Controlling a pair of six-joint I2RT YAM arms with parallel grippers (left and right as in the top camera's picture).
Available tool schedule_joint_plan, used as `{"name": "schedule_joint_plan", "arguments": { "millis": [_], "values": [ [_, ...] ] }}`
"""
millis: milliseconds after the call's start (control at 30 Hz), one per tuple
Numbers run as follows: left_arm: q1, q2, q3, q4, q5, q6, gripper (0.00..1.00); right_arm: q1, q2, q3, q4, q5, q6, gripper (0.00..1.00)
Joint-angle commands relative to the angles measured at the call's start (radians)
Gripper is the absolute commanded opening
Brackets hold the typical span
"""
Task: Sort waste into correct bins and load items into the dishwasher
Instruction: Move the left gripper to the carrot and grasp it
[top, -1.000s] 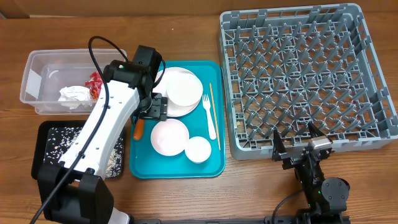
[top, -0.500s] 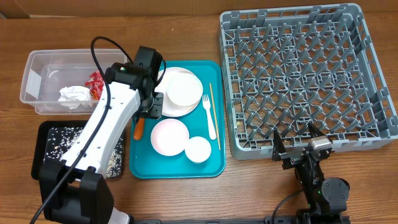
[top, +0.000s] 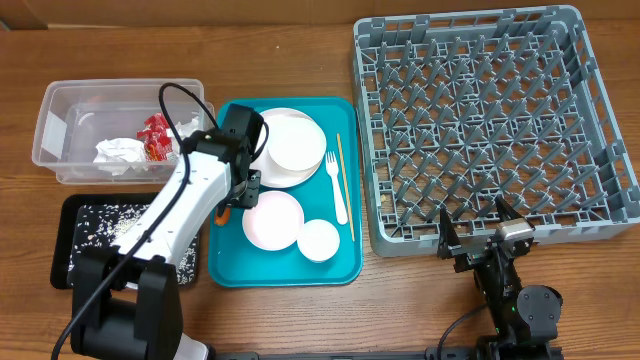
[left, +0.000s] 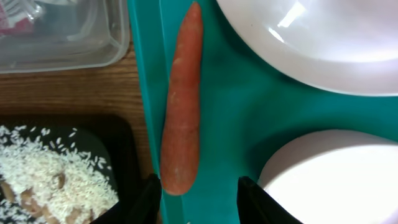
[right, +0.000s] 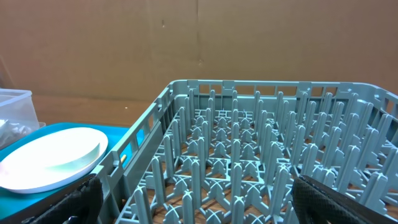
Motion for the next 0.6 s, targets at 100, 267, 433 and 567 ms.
{"name": "schedule_joint_plan", "arguments": {
  "millis": [100,267,433,567],
  "values": [
    [0.021,0.0,-0.064,0.086,-0.025,0.008,0.44,-0.005,-0.008,-0.011,0.005,0.009,-0.003,1.0],
    [0.043,0.0,-0.108,0.151,-0.029,0.014,0.43,-0.005,-0.008,-0.011,0.005,0.009,-0.003,1.0],
    [0.069,0.0,-0.134,0.203,-0.029,0.016,0.44,-0.005,-0.008,-0.011,0.005,0.009,-0.003,1.0],
    [0.084,0.0,-0.159,0.256,-0.013,0.016,0.5,-0.005,-0.008,-0.011,0.005,0.009,-0.003,1.0]
  ]
}}
